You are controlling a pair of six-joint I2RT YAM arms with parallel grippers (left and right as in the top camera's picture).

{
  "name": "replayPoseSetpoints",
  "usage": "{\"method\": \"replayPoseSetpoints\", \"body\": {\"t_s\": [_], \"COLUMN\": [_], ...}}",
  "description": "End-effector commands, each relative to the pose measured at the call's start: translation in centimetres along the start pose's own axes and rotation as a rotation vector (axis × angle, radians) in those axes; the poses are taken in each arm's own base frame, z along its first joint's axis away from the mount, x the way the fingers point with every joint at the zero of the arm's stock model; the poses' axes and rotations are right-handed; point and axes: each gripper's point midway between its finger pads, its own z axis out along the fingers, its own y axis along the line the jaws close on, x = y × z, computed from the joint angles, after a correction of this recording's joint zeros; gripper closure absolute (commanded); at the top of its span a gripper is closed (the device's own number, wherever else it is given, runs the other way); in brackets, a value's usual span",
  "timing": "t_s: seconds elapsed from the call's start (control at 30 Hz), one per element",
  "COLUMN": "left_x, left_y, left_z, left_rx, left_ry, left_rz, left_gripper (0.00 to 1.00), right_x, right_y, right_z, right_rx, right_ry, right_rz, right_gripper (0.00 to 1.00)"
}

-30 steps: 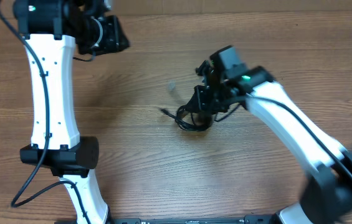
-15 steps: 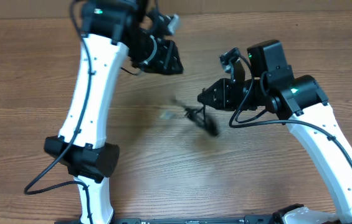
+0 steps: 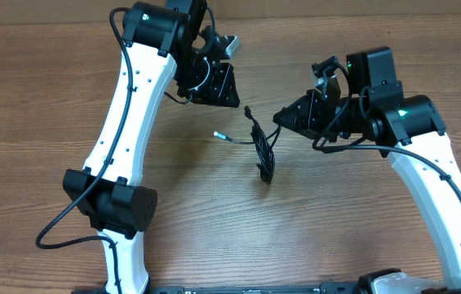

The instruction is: Untangle cables

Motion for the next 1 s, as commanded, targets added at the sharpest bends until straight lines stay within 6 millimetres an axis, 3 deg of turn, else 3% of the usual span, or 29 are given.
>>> {"method": "replayPoseSetpoints", "body": {"t_s": [0.0,0.03,0.1,0.23,0.4,0.53,0.67,0.7,0.87,0.97], "left_x": [-0.1,-0.1,0.6,2.5,4.7,5.9,6.3,6.4,6.1,5.4], "left_y": [0.2,0.3,0.5,-1.1,-1.7,-0.8,-1.1,-0.9,-0.3,-1.0], "left_z": [-1.4,-1.9,-4.8,-8.7,-9.7,-7.5,-3.6,-2.4,3.3,5.2], "left_rx": [-0.046,-0.068,-0.169,-0.199,-0.182,-0.132,0.027,0.062,0.182,0.227], "left_ry": [-0.050,-0.063,-0.136,-0.230,-0.319,-0.400,-0.436,-0.428,-0.371,-0.367], "left_rz": [-0.025,-0.028,-0.029,0.009,-0.008,-0.043,-0.036,-0.058,-0.173,-0.174], "left_gripper": [0.76,0.76,0.76,0.75,0.74,0.65,0.31,0.28,0.31,0.36], "right_x": [-0.6,-0.6,-0.6,-0.6,-0.6,-0.6,-0.6,-0.6,-0.6,-0.6], "right_y": [0.3,0.2,0.2,0.1,0.1,0.1,0.2,0.2,0.2,0.2], "right_z": [-0.7,-0.8,-0.8,-0.8,-0.8,-0.8,-0.8,-0.8,-0.8,-0.8], "right_rx": [-0.023,-0.021,-0.021,-0.020,-0.020,-0.020,-0.021,-0.021,-0.022,-0.022], "right_ry": [-0.016,-0.016,-0.017,-0.018,-0.017,-0.017,-0.018,-0.019,-0.017,-0.017], "right_rz": [0.023,0.027,0.028,0.027,0.024,0.025,0.028,0.027,0.033,0.041], "right_gripper": [0.96,0.96,0.96,0.96,0.96,0.96,0.96,0.96,0.96,0.96]}}
